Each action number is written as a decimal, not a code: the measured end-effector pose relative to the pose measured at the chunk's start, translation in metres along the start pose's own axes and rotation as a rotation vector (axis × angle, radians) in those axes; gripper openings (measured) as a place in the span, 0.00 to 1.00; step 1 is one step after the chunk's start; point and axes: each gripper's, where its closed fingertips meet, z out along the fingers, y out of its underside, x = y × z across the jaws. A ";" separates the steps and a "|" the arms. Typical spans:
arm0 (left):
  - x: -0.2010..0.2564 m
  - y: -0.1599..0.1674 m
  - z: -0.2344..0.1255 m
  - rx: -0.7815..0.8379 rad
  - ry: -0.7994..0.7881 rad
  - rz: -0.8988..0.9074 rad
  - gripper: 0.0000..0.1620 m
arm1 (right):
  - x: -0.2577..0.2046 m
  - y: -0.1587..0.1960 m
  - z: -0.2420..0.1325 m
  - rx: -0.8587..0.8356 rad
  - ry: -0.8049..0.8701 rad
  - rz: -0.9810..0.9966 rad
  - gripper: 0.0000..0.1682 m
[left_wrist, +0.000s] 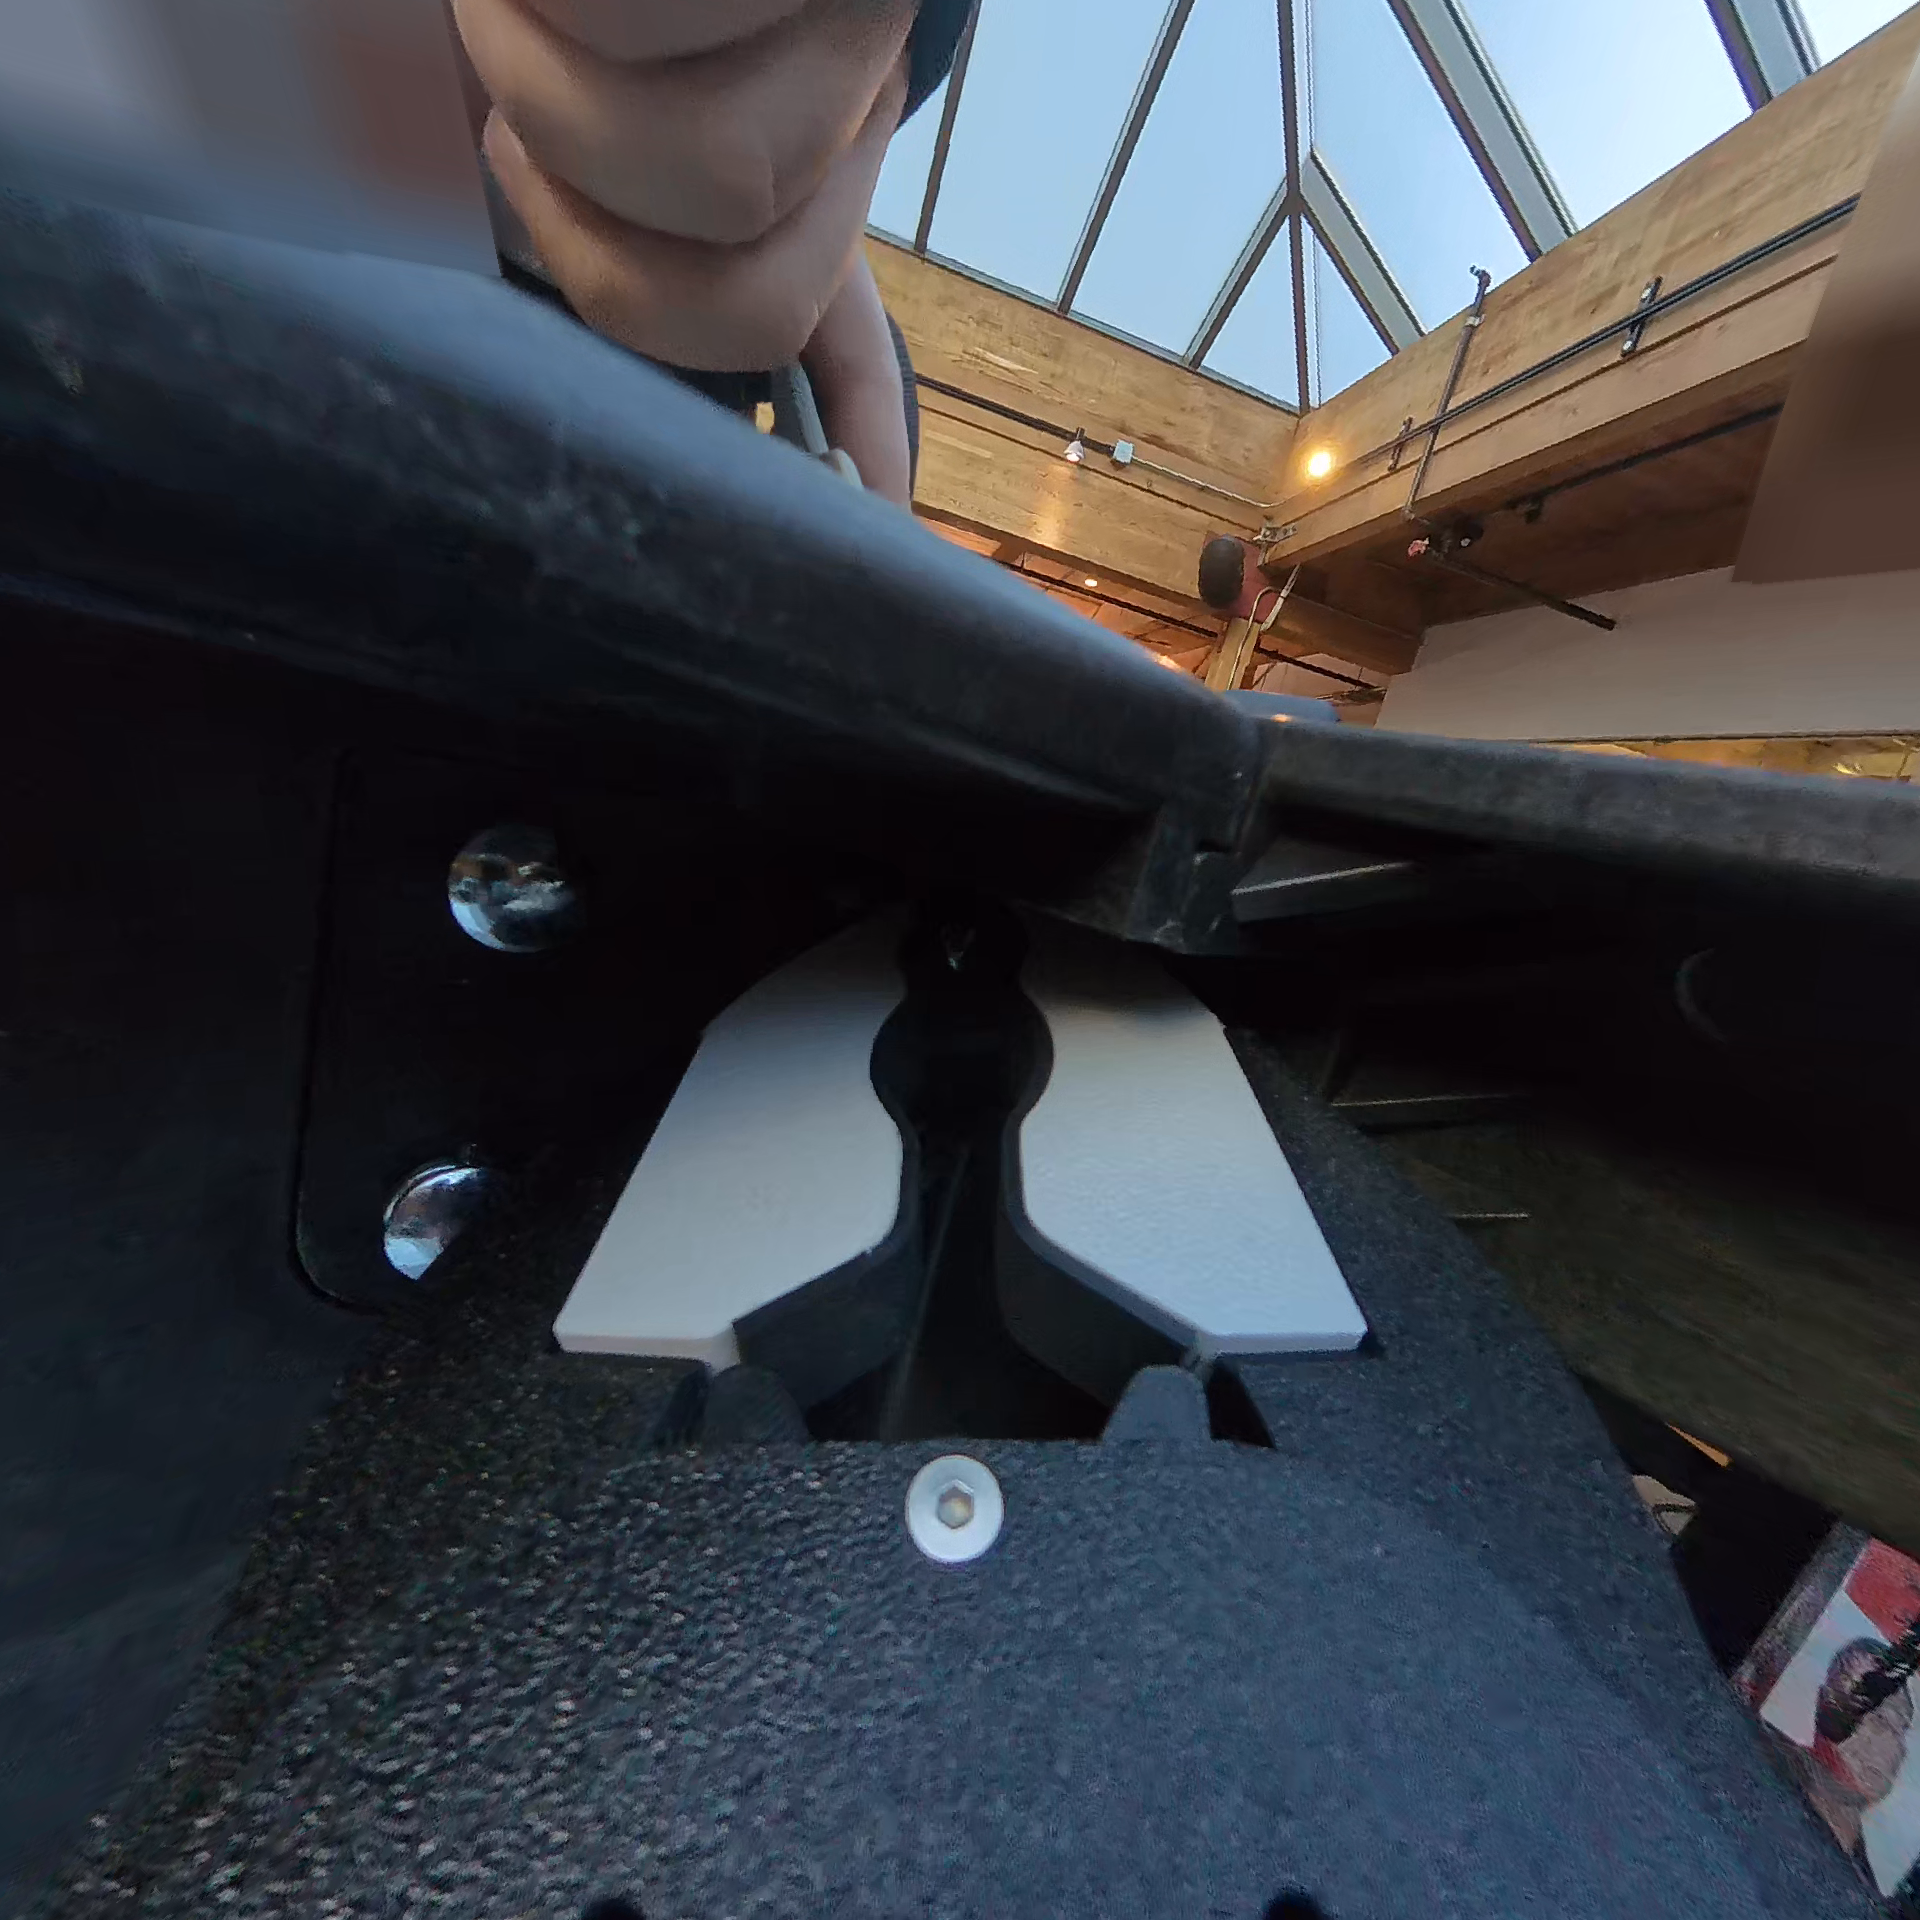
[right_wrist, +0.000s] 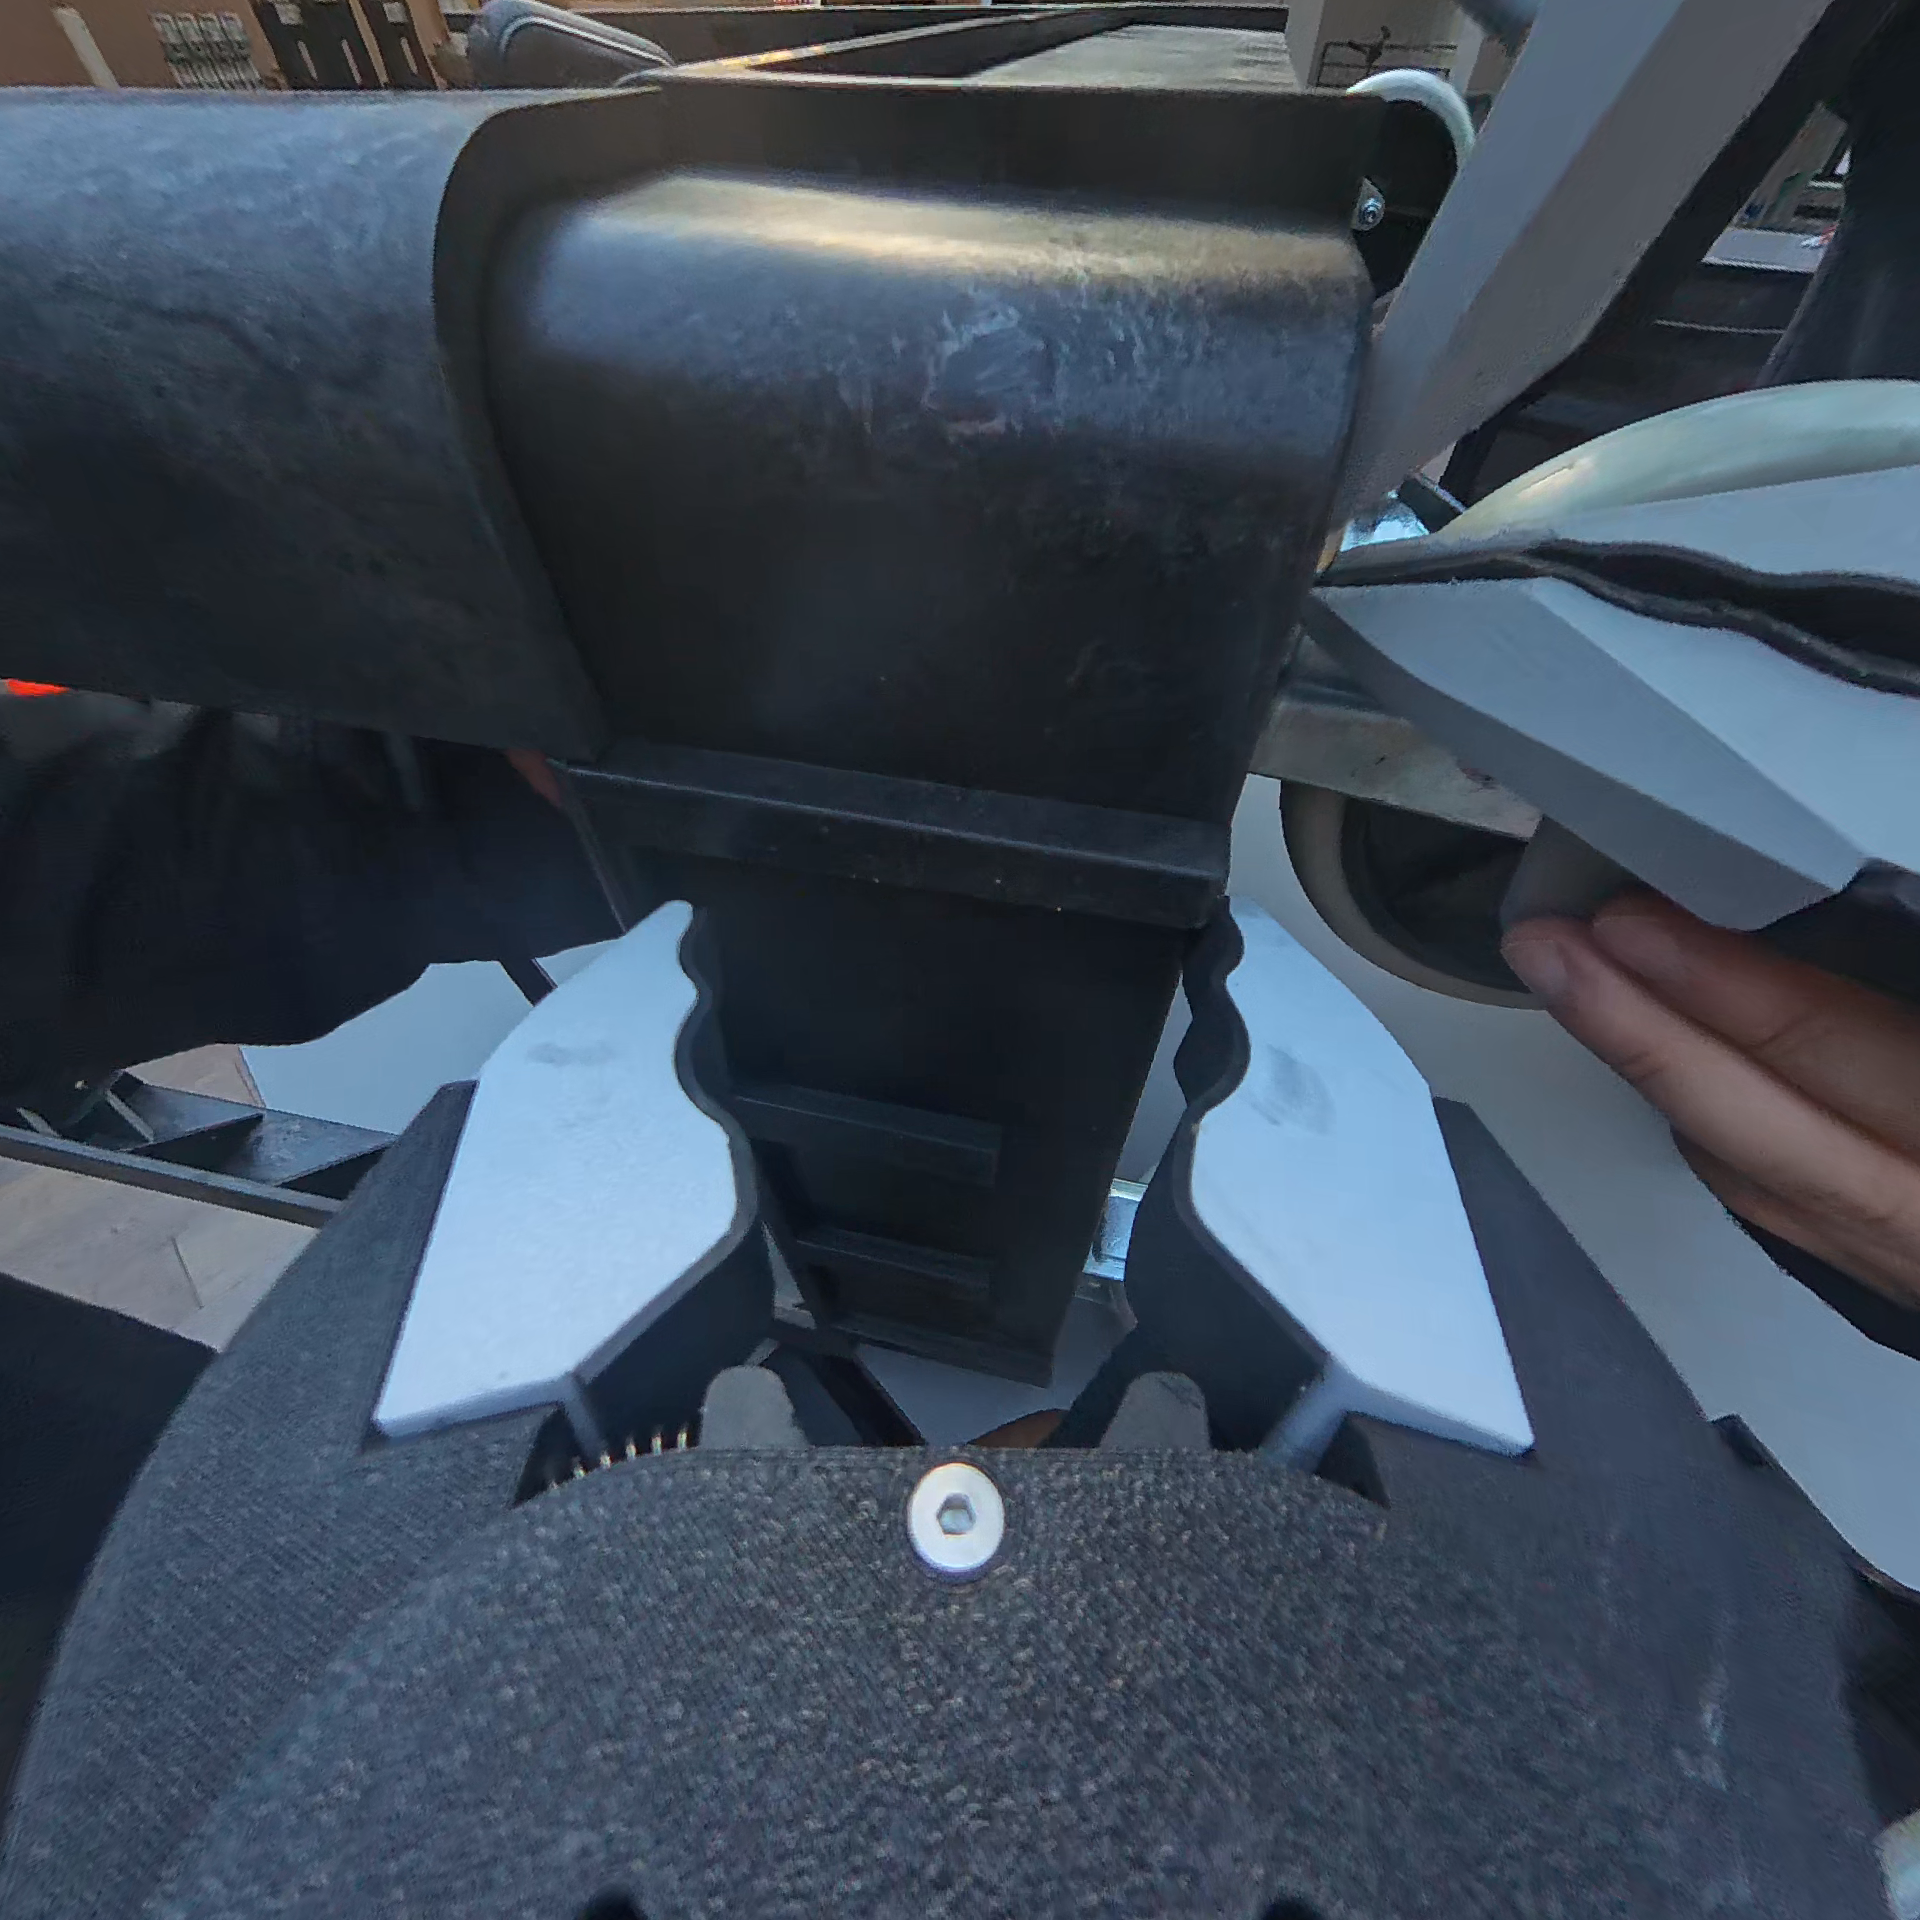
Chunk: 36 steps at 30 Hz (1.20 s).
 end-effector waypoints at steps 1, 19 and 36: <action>0.000 0.000 0.000 0.000 -0.001 -0.003 0.06 | 0.000 0.000 0.000 -0.003 0.006 0.007 0.53; 0.000 0.000 0.000 0.005 0.005 -0.051 0.06 | 0.001 -0.001 0.003 -0.021 0.079 0.061 0.54; 0.000 0.000 0.000 0.014 -0.009 -0.071 0.07 | 0.001 -0.003 0.005 0.042 0.092 0.067 0.55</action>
